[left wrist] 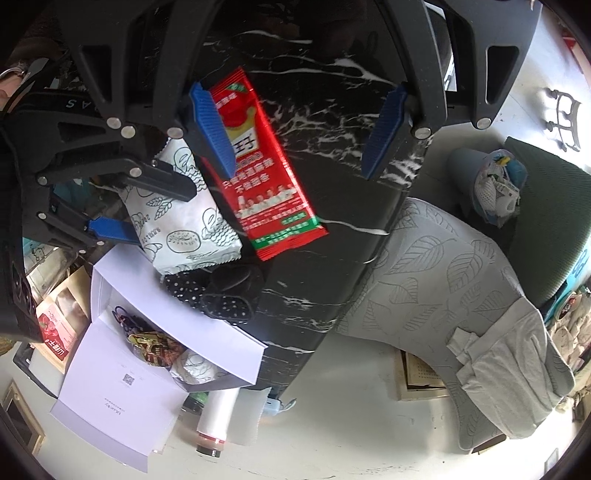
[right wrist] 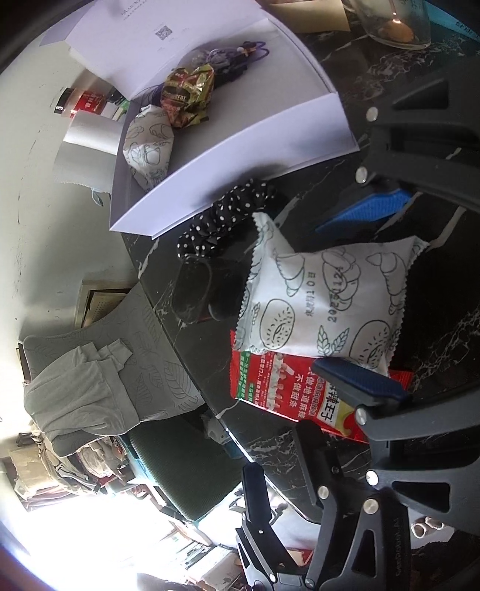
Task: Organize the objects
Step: 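Grasp the red spicy-strip packet with the left tool while the right tool grasps the white packet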
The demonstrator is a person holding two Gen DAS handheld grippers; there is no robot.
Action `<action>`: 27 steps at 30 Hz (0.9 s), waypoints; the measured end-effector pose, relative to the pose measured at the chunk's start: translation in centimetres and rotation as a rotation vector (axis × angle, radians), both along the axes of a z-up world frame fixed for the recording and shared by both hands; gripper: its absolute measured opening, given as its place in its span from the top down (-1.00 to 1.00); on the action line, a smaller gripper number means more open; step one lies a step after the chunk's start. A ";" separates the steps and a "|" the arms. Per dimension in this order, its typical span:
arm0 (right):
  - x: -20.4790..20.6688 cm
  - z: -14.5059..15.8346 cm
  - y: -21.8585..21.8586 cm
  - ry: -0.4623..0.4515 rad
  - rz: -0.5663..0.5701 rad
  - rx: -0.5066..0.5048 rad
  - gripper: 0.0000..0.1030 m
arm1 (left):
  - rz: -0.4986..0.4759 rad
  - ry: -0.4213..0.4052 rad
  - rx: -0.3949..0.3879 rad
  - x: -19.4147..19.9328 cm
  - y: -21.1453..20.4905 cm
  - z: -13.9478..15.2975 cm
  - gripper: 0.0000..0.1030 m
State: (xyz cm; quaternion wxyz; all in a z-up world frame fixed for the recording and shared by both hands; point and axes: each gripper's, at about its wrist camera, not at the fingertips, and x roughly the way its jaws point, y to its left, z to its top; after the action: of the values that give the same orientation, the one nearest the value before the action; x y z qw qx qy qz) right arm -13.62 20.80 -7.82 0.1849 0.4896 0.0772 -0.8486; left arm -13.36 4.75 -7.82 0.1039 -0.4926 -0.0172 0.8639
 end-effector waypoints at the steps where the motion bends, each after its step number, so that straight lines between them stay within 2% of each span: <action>1: 0.0 0.0 0.2 -0.001 -0.002 -0.001 -0.35 | -0.004 -0.001 0.003 -0.1 0.2 -0.1 -0.35; 15: 1.9 0.0 3.5 0.000 -0.002 -0.041 -0.23 | -0.076 -0.052 -0.004 -1.6 4.1 -2.1 -0.35; 24: 4.0 0.1 5.6 0.000 -0.074 -0.024 -0.23 | -0.087 -0.026 -0.122 -1.4 6.6 -3.1 -0.45; 27: 4.6 0.0 6.2 0.002 -0.088 -0.024 -0.23 | -0.078 -0.002 -0.116 -0.9 6.6 -3.2 -0.43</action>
State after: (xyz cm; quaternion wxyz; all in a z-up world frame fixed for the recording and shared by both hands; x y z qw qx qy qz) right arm -9.01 27.02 -7.80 0.1530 0.4893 0.0455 -0.8574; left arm -14.30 11.35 -11.05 0.1089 -0.4991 0.0518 0.8581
